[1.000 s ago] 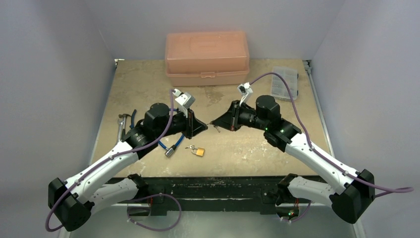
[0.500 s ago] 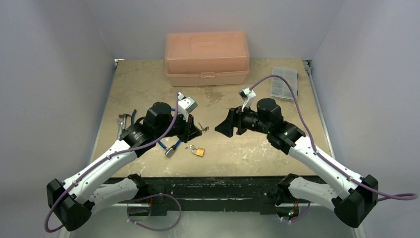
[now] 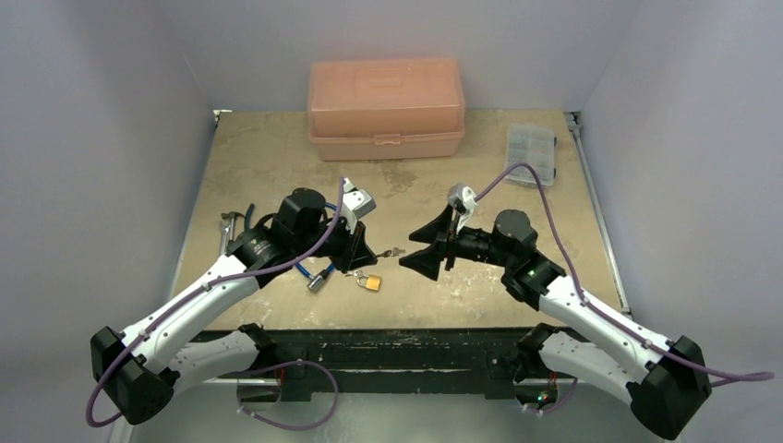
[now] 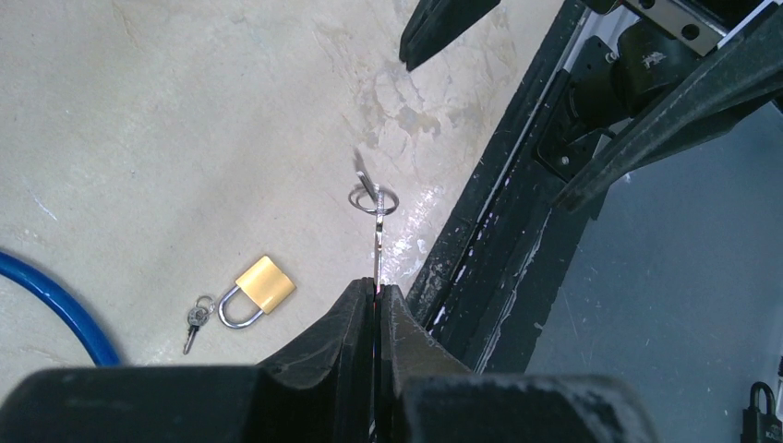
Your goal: Unlock with the key
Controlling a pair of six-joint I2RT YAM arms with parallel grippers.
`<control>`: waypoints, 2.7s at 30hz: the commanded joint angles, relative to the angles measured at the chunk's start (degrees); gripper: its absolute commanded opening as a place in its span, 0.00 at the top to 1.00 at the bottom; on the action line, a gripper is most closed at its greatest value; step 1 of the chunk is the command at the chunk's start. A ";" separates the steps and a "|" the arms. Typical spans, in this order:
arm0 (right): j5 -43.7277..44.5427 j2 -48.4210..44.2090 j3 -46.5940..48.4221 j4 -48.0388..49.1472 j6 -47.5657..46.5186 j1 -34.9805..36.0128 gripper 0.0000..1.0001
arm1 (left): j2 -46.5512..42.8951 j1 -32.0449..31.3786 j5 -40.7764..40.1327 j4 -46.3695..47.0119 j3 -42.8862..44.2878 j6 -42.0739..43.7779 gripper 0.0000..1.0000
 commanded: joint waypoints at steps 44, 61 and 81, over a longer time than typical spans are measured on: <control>-7.79 16.65 5.13 14.34 -1.87 5.84 0.76 | -2.61 0.12 4.03 -1.68 2.37 -0.77 1.00; -0.70 13.49 2.21 9.53 0.44 6.01 1.00 | -3.02 0.17 -6.03 -1.04 1.85 -2.23 0.36; 41.39 2.07 -0.49 -10.77 16.58 6.01 1.00 | 5.24 0.18 -45.98 -1.15 -6.63 -15.01 0.34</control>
